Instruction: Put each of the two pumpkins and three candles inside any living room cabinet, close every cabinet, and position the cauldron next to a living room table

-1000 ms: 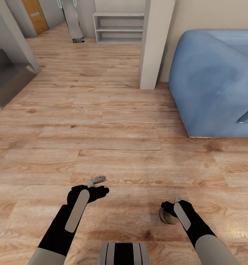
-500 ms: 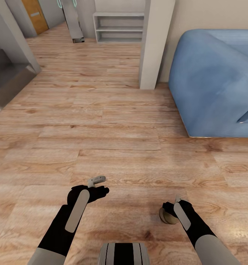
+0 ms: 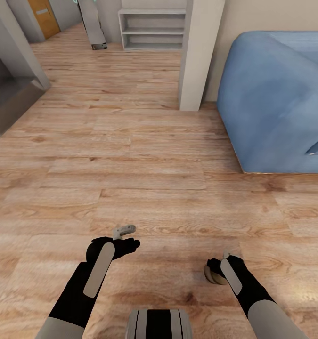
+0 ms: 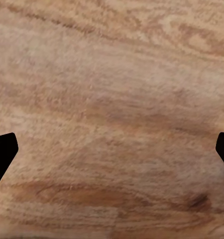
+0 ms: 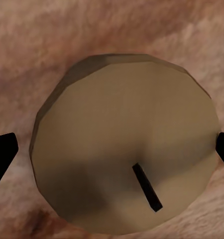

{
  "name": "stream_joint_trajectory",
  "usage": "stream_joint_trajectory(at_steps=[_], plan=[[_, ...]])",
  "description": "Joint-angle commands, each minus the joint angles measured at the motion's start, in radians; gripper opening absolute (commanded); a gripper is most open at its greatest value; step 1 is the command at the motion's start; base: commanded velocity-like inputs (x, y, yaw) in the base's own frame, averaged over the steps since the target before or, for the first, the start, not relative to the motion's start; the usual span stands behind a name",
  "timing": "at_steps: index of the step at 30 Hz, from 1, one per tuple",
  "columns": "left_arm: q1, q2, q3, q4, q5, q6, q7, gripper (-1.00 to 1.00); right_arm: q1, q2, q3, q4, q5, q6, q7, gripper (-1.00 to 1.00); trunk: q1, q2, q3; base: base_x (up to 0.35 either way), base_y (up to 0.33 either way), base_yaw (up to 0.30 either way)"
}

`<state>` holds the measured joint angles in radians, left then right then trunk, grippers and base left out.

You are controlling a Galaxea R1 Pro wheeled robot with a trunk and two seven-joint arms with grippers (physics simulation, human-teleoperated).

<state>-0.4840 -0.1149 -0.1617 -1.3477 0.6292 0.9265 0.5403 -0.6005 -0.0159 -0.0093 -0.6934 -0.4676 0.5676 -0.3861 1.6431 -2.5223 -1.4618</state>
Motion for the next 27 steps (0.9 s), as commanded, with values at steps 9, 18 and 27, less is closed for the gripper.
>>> stream_joint_trajectory(at_steps=[9,18,27], plan=[[-0.001,0.0,-0.001,-0.001,0.01,0.002,0.01,1.0,0.001,0.0,0.002,0.005,-0.049,-0.009,-0.005,1.0,0.0,0.0,-0.001,0.0,0.0,0.0],[-0.001,0.0,-0.001,-0.001,0.01,0.002,0.01,1.0,0.001,-0.001,0.002,0.005,-0.049,-0.011,-0.005,-1.0,0.001,-0.001,-0.009,0.0,0.0,0.0],[-0.001,0.0,-0.004,-0.001,0.011,0.002,0.01,1.0,0.001,0.001,0.002,0.005,-0.049,-0.009,-0.005,-1.0,0.001,-0.001,-0.009,0.0,0.0,0.0]])
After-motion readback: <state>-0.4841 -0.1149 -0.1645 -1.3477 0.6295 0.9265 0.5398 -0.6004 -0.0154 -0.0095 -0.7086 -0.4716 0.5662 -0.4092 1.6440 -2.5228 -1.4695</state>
